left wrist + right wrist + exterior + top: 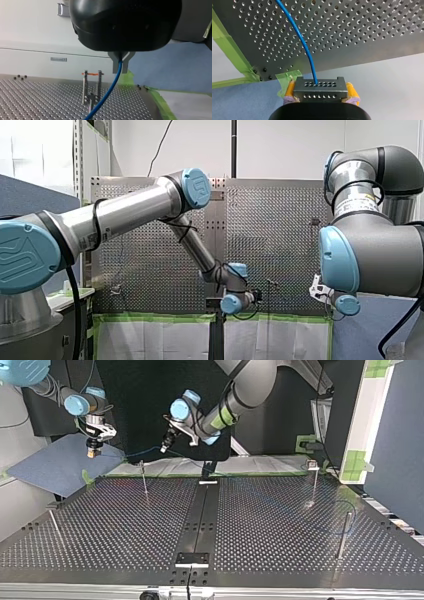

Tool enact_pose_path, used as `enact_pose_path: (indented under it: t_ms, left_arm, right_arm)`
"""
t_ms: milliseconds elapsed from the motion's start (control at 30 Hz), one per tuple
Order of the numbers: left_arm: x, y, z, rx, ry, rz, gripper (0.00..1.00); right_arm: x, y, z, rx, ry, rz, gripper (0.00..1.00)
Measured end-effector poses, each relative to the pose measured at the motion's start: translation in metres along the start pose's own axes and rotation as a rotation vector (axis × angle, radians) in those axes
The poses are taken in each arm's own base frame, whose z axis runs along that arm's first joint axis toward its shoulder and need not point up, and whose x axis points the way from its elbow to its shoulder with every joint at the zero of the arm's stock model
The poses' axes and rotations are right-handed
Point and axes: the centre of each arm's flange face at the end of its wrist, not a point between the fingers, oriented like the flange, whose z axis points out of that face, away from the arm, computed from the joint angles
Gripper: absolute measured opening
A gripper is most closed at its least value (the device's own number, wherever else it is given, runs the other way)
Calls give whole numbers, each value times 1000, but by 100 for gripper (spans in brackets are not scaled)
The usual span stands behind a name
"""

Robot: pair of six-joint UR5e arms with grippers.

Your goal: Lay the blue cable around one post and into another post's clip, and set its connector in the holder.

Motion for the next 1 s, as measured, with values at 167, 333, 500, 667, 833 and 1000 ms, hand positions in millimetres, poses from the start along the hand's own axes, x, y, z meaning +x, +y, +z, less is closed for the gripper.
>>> enact_pose_path:
  t_ms: [167,333,500,667,833,1000]
  left_arm:
    - [-12,-9,7,9,-5,22,0]
    - [-27,-17,8,18,-8,34,0]
    - [-41,-21,9,23,-22,32,0]
    - [-50,-20,11,20,-33,28,0]
    - [-53,-15,14,13,-38,19,0]
    - [-53,-8,17,4,-40,-9,0]
  right_arm:
    - [1,-1,1,13,10,2,0]
    - [1,-1,2,16,15,8,0]
    - [2,-1,2,18,21,21,0]
    - [5,2,4,16,33,42,0]
    - [7,6,5,12,45,59,0]
    - [8,9,6,9,49,67,0]
